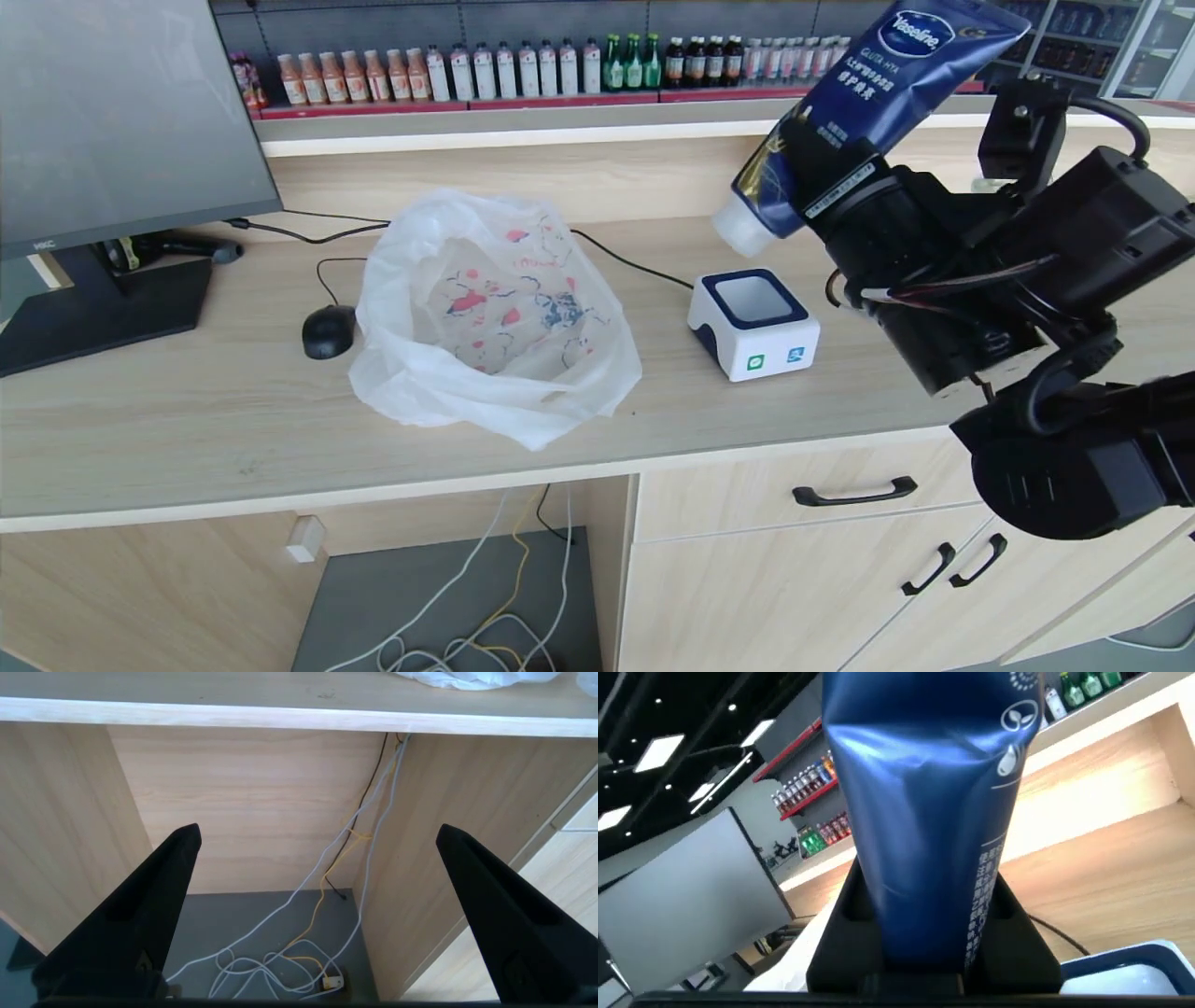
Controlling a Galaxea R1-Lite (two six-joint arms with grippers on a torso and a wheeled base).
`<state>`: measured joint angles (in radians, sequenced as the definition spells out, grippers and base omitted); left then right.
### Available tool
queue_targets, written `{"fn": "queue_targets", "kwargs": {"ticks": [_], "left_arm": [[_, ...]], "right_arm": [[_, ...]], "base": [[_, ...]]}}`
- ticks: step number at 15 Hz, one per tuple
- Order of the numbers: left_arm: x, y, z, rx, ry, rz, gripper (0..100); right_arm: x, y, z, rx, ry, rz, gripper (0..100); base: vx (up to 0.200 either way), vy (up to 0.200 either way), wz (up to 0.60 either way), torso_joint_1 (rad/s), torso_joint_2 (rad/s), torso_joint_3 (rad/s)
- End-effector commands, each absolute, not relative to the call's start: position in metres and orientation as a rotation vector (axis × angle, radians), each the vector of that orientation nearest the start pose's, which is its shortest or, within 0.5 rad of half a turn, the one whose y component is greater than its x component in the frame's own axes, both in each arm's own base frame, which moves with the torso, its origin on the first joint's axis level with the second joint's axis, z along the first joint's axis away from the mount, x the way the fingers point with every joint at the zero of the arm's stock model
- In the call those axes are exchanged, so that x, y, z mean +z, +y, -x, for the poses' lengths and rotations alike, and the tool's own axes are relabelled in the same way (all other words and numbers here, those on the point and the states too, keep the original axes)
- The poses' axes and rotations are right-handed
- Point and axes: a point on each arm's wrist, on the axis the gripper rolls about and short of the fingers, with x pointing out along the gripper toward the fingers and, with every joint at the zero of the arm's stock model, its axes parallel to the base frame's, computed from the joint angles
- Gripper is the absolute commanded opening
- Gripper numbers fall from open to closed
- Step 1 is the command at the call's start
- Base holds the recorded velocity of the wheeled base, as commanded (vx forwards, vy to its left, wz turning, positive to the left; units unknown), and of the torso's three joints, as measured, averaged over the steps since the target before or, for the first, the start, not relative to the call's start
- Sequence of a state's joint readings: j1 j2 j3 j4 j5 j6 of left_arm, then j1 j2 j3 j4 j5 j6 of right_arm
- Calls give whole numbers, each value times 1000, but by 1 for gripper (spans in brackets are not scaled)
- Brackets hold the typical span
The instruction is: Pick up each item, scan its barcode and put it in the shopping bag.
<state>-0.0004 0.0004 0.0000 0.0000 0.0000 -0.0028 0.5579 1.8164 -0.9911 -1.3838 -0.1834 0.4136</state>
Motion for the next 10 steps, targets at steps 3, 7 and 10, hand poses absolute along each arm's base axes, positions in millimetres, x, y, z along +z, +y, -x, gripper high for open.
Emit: {"fn": "queue_targets", "kwargs": {"ticks": [3, 7, 10], "left_arm": [[75, 0, 23, -2, 0, 3, 100], [75, 0, 23, -2, 0, 0, 100], [75, 0, 23, -2, 0, 2, 100]], "right_arm": [[265, 169, -279, 479, -507, -455, 0], [257, 166, -272, 534, -573, -199, 0], [254, 164, -270, 548, -593, -76, 0]], "base": [[0, 0, 0, 0, 0, 0], [0, 0, 0, 0, 0, 0], [0, 0, 0, 0, 0, 0]]}}
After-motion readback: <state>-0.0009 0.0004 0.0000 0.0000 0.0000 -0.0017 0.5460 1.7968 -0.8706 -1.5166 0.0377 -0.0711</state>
